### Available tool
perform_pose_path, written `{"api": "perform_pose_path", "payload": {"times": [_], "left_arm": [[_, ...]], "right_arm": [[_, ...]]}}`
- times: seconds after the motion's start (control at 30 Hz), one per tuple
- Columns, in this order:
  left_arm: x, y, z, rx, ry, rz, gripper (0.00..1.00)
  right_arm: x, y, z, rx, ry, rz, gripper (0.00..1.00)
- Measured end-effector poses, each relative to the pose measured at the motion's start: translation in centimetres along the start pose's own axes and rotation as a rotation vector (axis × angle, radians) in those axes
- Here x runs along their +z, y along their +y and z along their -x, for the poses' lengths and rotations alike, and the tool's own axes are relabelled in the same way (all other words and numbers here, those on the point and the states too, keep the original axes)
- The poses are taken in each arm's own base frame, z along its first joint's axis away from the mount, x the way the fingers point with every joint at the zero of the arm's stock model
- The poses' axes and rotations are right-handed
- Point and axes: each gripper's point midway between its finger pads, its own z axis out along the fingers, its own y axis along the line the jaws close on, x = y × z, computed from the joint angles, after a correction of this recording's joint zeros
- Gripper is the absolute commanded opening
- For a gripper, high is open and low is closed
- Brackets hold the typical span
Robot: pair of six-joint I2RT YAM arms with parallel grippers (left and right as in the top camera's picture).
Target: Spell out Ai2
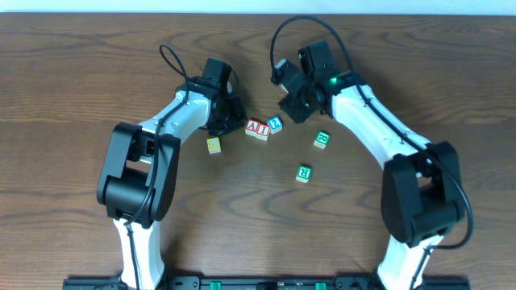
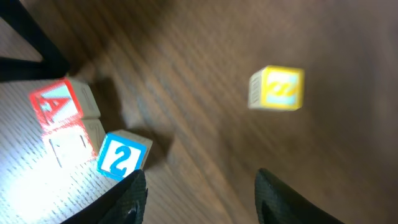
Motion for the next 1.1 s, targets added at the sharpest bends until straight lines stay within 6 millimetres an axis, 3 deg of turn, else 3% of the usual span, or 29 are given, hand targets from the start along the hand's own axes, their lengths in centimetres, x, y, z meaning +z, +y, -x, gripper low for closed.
{"api": "perform_pose_path", "payload": {"times": [0.2, 0.3, 0.43, 0.53, 0.77, 0.93, 1.1], "left_arm": [[0.0, 0.1, 0.0, -0.002, 0.002, 0.002, 0.06], [0.0, 0.2, -0.1, -0.004, 0.007, 0.006, 0.06], [0.0, 0.5, -0.5, -0.004, 0.022, 0.018, 0.06], [-0.1, 0.7, -0.4, 0.003, 0.020, 0.018, 0.06], [-1.2, 1.9, 0.9, 0.028, -0.006, 0.027, 0.06], [-5.3, 0.6, 2.4, 0.097, -0.117, 0.026, 0.06], [-11.3, -1.0, 4.1, 0.143, -0.257, -0.025, 0.06]], "right_arm": [[-0.7, 0.3, -1.2, -0.030, 0.058, 0.013, 0.62], [-0.8, 1.0, -2.6, -0.073, 0.114, 0.042, 0.58], [-1.0, 1.7, -3.9, -0.101, 0.166, 0.072, 0.40], [-1.0, 2.2, -4.0, -0.119, 0.175, 0.084, 0.01], [-2.1, 5.0, -3.4, -0.115, 0.177, 0.129, 0.01], [-2.4, 8.0, -2.3, -0.097, 0.155, 0.195, 0.01], [-2.0, 10.3, -1.7, -0.080, 0.139, 0.228, 0.02]]}}
